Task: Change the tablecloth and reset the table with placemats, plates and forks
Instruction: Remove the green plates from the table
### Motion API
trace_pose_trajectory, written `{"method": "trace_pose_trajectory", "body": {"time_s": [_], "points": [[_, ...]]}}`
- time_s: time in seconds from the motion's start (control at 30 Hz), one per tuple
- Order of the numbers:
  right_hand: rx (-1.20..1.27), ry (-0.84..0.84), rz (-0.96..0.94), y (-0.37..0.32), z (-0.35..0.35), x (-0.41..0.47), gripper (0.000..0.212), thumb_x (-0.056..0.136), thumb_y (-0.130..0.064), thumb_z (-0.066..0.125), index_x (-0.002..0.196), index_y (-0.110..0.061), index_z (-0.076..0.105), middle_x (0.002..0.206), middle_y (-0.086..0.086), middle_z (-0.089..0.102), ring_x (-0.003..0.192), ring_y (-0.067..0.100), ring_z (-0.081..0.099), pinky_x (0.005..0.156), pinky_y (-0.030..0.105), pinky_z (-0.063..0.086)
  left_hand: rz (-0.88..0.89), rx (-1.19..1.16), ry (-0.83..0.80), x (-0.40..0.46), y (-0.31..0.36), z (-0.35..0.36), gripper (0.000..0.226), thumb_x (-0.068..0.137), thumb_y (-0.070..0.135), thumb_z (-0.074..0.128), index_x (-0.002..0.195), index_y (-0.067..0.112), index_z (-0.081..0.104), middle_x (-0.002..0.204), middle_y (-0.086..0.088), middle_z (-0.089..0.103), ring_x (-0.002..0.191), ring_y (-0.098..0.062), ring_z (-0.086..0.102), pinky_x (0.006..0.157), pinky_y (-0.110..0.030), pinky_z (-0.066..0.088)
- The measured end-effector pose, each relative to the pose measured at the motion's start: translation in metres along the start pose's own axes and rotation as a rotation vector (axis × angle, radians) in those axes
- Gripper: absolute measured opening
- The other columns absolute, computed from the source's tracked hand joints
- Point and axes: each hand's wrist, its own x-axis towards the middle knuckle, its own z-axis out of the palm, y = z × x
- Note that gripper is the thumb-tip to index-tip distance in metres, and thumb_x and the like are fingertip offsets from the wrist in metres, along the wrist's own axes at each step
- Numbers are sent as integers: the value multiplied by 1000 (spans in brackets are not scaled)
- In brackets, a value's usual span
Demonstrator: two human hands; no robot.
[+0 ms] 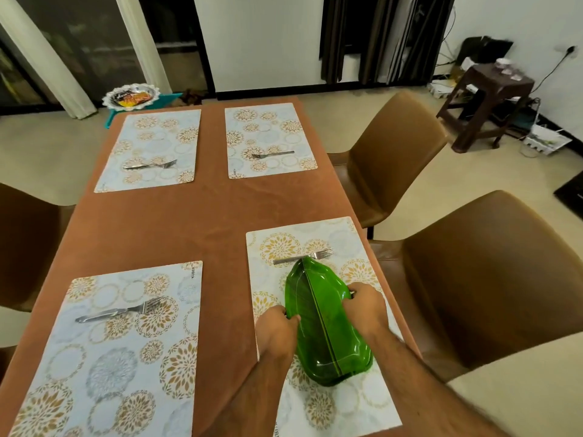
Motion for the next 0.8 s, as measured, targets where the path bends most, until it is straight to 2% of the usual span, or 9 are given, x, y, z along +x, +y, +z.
{"method": "trace_pose_trajectory", "body": {"time_s": [0.07,0.17,0.4,0.5,0.6,0.8], "points": [[-26,-11,-1,2,-1,0,23,84,-8,62,101,-17,74,95,5,74,73,20,58,62,22,39,-5,23,6,-3,2,2,28,91,38,62,77,15,58,73,0,59,66,-17,54,58,-28,35],[-47,-32,-3,3,-3,3,22,84,-6,59,98,-16,73,94,6,73,73,20,58,61,23,39,1,23,-16,-3,3,4,28,90,38,62,81,12,66,76,-4,67,69,-19,64,63,-31,47],[-138,-31,18,4,-5,6,23,86,-12,57,101,-22,71,98,3,72,85,25,66,64,26,46,10,-23,-13,-4,5,5,25,89,37,64,84,13,68,75,-4,69,69,-20,66,66,-33,52],[-71,-56,24,7,-4,8,28,87,-9,61,112,-19,71,107,5,72,90,25,66,65,24,43,14,-56,-22,-3,6,5,22,89,34,63,91,13,69,83,-2,71,73,-19,67,68,-31,53],[14,-100,38,9,0,8,33,88,-10,63,120,-17,66,109,6,71,83,23,65,61,22,43,4,-72,-41,-4,7,7,23,92,34,61,98,13,68,91,-2,71,79,-19,67,70,-29,52],[82,-136,35,5,-1,7,28,86,-10,70,114,-11,70,106,10,72,84,24,64,67,25,46,9,-160,-53,-3,2,3,23,88,30,66,104,14,69,98,-2,72,83,-19,69,79,-38,57]]}}
